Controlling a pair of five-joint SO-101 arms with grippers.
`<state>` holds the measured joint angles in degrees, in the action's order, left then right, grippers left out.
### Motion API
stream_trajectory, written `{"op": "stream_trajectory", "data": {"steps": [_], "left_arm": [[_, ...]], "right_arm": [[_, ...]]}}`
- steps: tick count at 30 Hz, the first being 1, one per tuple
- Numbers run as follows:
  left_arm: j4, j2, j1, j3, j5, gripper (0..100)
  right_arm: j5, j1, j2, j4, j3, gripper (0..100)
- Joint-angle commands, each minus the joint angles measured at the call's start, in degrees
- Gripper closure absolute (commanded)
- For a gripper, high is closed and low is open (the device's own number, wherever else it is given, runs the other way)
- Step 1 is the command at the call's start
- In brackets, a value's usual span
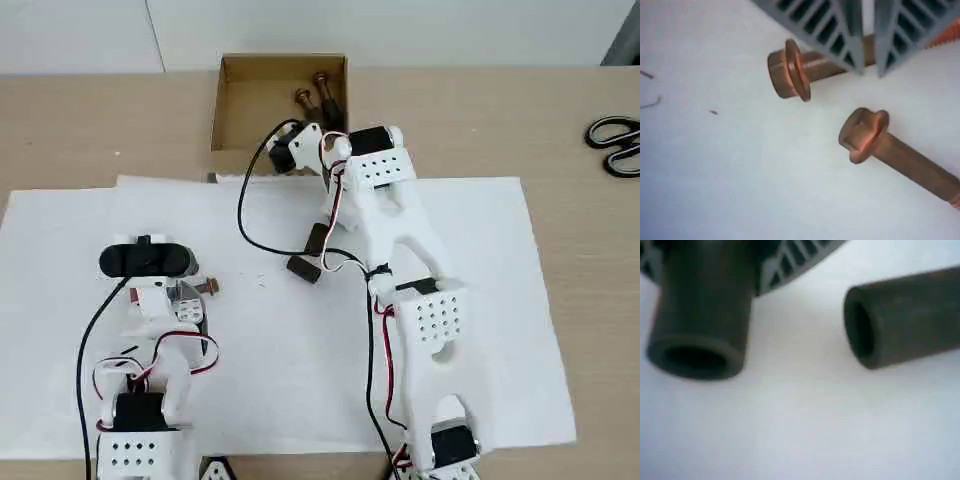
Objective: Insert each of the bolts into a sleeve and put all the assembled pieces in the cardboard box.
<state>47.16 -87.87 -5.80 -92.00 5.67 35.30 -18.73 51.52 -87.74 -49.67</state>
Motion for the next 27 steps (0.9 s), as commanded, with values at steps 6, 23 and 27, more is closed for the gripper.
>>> {"op": "stream_trajectory", "data": {"steps": [6, 23, 27], "left_arm": [[-1.14, -0.62, -0.35, 0.13, -0.18, 99], [-1.05, -0.62, -0.44, 0.13, -0.18, 99], [-1.14, -0.62, -0.44, 0.13, -0.18, 99]], "right_arm": [[-12.31, -0.31, -0.75, -7.87, -12.75, 99.5], [-39.65, 1.1, -0.84, -8.22, -12.92, 99.5], [-39.74, 0.84, -1.45, -8.13, -14.42, 99.5]]}}
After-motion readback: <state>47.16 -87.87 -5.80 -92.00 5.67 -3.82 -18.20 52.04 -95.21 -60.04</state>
